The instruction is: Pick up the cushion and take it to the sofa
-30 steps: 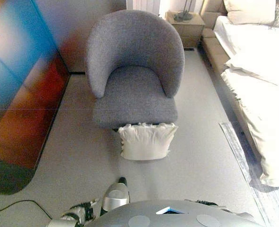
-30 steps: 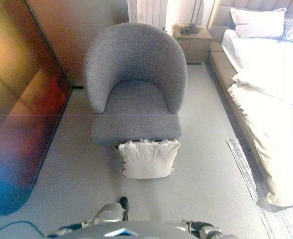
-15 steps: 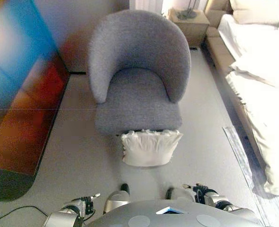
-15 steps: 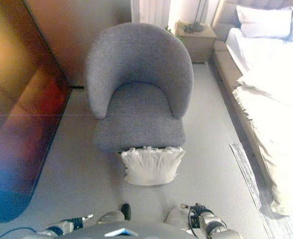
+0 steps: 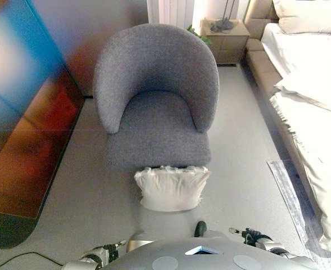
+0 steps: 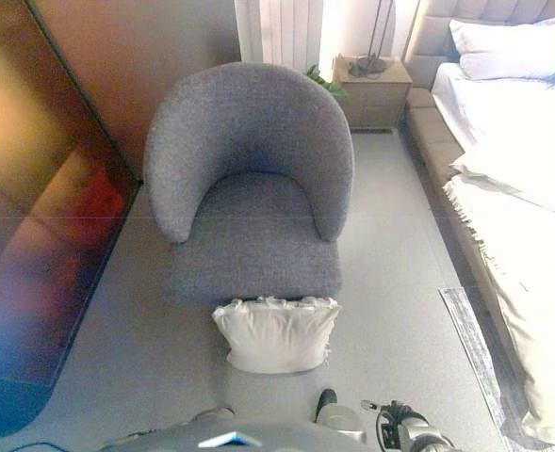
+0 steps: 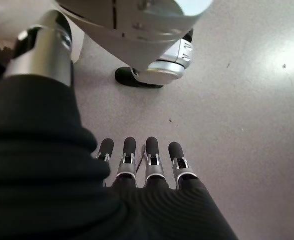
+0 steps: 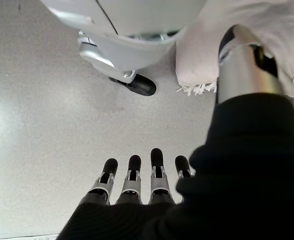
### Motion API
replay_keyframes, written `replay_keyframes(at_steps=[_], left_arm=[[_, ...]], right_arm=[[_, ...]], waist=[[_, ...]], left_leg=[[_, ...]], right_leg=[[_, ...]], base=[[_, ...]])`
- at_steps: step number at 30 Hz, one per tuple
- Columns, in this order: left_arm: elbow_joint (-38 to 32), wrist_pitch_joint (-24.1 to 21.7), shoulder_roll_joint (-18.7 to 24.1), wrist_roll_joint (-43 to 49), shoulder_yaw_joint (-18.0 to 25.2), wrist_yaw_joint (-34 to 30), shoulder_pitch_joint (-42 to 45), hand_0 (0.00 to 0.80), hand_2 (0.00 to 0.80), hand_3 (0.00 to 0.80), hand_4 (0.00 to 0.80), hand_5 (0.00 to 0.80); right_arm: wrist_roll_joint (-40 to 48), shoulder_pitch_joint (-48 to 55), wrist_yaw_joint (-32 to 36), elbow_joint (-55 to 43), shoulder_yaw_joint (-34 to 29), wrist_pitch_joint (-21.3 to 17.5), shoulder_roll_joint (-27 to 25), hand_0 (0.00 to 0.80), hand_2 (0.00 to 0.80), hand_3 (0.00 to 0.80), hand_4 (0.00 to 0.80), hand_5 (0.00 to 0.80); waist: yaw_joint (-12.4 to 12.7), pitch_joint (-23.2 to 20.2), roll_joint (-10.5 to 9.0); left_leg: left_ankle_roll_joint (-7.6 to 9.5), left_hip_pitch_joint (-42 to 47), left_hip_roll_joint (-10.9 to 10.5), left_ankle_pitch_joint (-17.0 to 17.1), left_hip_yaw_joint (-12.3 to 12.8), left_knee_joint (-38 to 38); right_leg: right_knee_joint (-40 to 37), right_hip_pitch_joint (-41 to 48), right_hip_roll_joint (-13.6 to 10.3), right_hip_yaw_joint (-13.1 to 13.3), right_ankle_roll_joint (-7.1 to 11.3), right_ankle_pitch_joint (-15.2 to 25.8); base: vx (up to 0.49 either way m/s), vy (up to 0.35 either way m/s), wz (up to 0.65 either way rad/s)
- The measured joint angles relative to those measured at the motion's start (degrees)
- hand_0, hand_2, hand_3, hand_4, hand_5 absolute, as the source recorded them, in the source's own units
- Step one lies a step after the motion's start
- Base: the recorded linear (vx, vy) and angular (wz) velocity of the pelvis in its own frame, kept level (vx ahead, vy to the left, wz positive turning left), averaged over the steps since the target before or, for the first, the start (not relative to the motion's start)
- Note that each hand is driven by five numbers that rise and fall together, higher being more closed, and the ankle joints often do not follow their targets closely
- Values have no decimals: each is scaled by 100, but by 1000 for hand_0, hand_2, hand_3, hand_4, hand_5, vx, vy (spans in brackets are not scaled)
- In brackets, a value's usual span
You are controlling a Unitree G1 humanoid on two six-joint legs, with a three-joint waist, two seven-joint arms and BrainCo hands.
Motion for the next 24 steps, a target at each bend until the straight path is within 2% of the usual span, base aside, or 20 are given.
replay_keyframes(at_steps=[2, 4, 6, 8, 10, 11, 14, 15, 16, 17, 18, 21, 24], left_arm=[[0, -25, -15, -18, -5, -6, -42, 0, 0, 0, 0, 0], [0, -117, -51, -15, -28, -25, -50, 0, 0, 0, 0, 0], [38, -139, -70, -9, -56, -74, -69, 0, 0, 0, 0, 0], [33, -164, -73, -12, -74, -135, -149, 0, 0, 0, 0, 0], [28, -160, -78, -25, -139, -150, -173, 0, 0, 0, 0, 0], [27, -154, -78, -29, -150, -152, -166, 0, 0, 0, 0, 0], [92, -111, -86, -29, -152, -176, -140, 0, 0, 0, 0, 0], [116, -106, -124, -26, -152, -184, -120, 0, 0, 0, 0, 0], [113, -119, -171, -21, -153, -191, -69, 0, 0, 0, 0, 0], [87, -133, -195, -20, -155, -196, -96, 0, 0, 0, 0, 0], [63, -178, -210, -15, -155, -205, -141, 0, 0, 0, 0, 0], [-45, -303, -175, 32, -160, -240, -86, 0, 0, 0, 0, 0], [-149, -526, -53, 33, -178, -254, -43, 0, 0, 0, 0, 0]], right_arm=[[-1, -42, 0, 1, 56, 3, -2, 0, 0, 0, 0, 0], [0, -38, -21, 35, 54, 5, -16, 0, 0, 0, 0, 0], [21, -49, -87, 68, 50, 47, -33, 0, 0, 0, 0, 0], [79, -97, -133, 132, 40, 82, -34, 0, 0, 0, 0, 0], [124, -123, -148, 146, 40, 88, -50, 0, 0, 0, 0, 0], [125, -144, -156, 149, 48, 88, -66, 0, 0, 0, 0, 0], [132, -205, -178, 169, 181, 55, -81, 0, 0, 0, 0, 0], [138, -224, -182, 170, 197, 46, -97, 0, 0, 0, 0, 0], [158, -250, -181, 165, 189, 45, -140, 0, 0, 0, 0, 0], [171, -191, -189, 180, 157, 44, -180, 0, 0, 0, 0, 0], [173, -163, -211, 227, 132, 38, -151, 0, 0, 0, 0, 0], [175, -12, -194, 223, 96, 38, -67, 0, 0, 0, 0, 0], [178, 11, -198, 223, 37, 14, 58, 0, 0, 0, 0, 0]], waist=[[-3, 55, 68], [-5, 97, 104], [-12, 151, 158], [18, 193, 77], [25, 267, -48], [40, 292, -51], [155, 308, -68], [150, 304, -37], [159, 272, 106], [97, 256, 246], [113, 276, 278], [140, 240, 112], [135, 184, 16]], left_leg=[[34, -135, 14, -35, -54, 145], [178, -167, 7, -124, -90, 308], [194, -313, -6, -76, -168, 643], [405, -583, -151, 173, -221, 1013], [166, -778, -282, 632, -222, 1199], [52, -893, -288, 706, -194, 1263], [6, -988, -377, 630, -27, 1126], [64, -959, -451, 676, -26, 1007], [195, -890, -379, 654, -32, 722], [239, -711, -283, 295, -45, 402], [199, -536, -275, 163, -8, 199], [233, -427, -367, 185, 191, 120], [274, -245, -410, 146, 251, 100]], right_leg=[[308, -183, -31, -6, -12, -160], [651, -301, -78, 12, -78, -408], [981, -411, -141, 5, -109, -619], [1025, -439, -276, -7, -131, -658], [797, -296, -388, -14, -178, -615], [690, -250, -392, -29, -221, -572], [412, -362, -419, -100, -221, -567], [193, -280, -375, -118, -153, -508], [149, -257, -256, -160, -107, -409], [185, -292, -158, -194, -140, -132], [327, -322, -186, -167, -73, -227], [375, -252, -350, -147, 30, -195], [417, -183, -394, -127, 97, -268]], base=[[89, -175, 7], [71, -95, 9], [68, -74, 24], [54, 11, 36], [0, 55, 40], [-18, 86, 22], [41, 138, -8], [123, 191, -7], [175, 192, 20], [196, 151, 27], [219, 126, 28], [233, 92, 3], [140, 40, -5]])
